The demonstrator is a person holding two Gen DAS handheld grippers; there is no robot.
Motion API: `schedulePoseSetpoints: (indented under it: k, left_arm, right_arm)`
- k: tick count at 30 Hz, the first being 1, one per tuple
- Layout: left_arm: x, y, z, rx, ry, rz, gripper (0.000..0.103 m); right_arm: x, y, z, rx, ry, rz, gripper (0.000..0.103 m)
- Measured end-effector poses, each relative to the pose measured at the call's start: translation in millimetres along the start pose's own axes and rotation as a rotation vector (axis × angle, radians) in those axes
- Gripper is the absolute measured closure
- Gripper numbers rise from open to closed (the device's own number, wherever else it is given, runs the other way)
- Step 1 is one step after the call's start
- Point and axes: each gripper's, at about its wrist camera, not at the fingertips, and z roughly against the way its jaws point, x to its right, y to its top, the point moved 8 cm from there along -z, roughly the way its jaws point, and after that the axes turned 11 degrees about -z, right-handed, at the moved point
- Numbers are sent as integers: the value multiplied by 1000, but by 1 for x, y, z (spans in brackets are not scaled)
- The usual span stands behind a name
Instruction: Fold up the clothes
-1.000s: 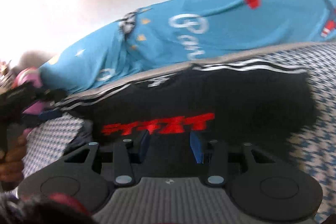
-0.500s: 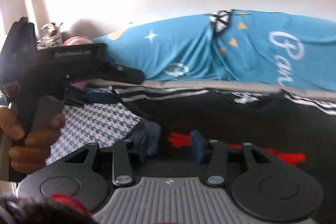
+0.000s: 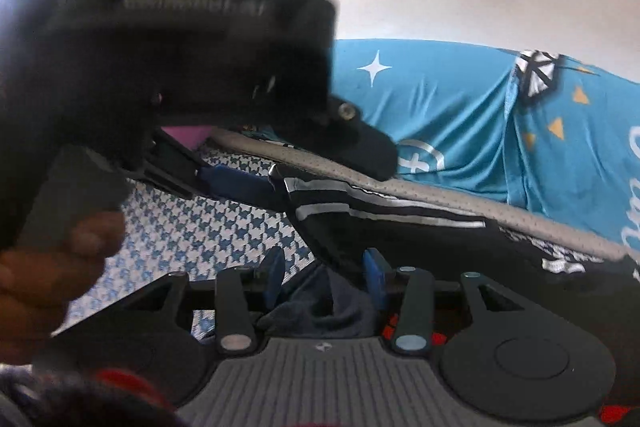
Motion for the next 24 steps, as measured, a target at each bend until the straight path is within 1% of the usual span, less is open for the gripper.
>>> schedulePoseSetpoints:
  k: [2, 3, 4, 6, 7, 8, 11, 13, 14, 16, 17, 18, 19, 21, 22, 24]
  left_arm:
    - [1, 0, 0, -2, -3, 2, 15]
    - [1, 0, -1, -3, -5, 1, 15]
    - [1, 1, -1, -4, -6, 1, 15]
    - [1, 1, 0, -2, -6, 1, 15]
    - [1, 2, 1, 1, -5, 1, 14]
    - [0, 3, 2, 7, 0, 2, 12]
    - [-4, 6, 7, 25, 20, 9, 7]
    - [-7, 8, 9, 31, 35, 13, 7]
    - [-9, 8, 9, 28, 45, 16, 7]
    - [-12, 7, 9, 20, 63, 21, 6]
    - [-13, 7, 9, 15, 74, 24, 6]
    - [-16, 5, 8, 7, 90, 26, 6]
    - [-19, 4, 8, -1, 106, 29, 6]
    - [-23, 1, 7, -21, 131, 33, 6]
    - [-24, 0, 5, -32, 141, 34, 6]
    - [-26, -3, 3, -53, 149, 33, 6]
  right_arm:
    - [2, 1, -7, 12, -14, -2, 60]
    - [5, 2, -11, 17, -17, -15, 61]
    - [8, 3, -13, 21, -21, -35, 65]
    - [17, 5, -17, 21, -24, -104, 96]
    - [22, 6, -18, 20, -24, -141, 97]
    - [29, 8, -19, 25, -33, -190, 97]
    - [65, 6, -17, 31, -88, -454, 97]
    - [89, 1, -15, 31, -157, -580, 94]
    - [98, -1, -15, 26, -199, -609, 93]
    - [108, -4, -12, 21, -238, -637, 93]
    - [112, -6, -10, 19, -252, -649, 89]
    - [116, -7, -8, 17, -265, -661, 82]
    - [118, -7, -5, 20, -270, -669, 80]
    - [119, -4, 4, 33, -258, -677, 74]
    - [119, -3, 7, 31, -244, -681, 73]
    - [118, -2, 10, 4, -197, -695, 71]
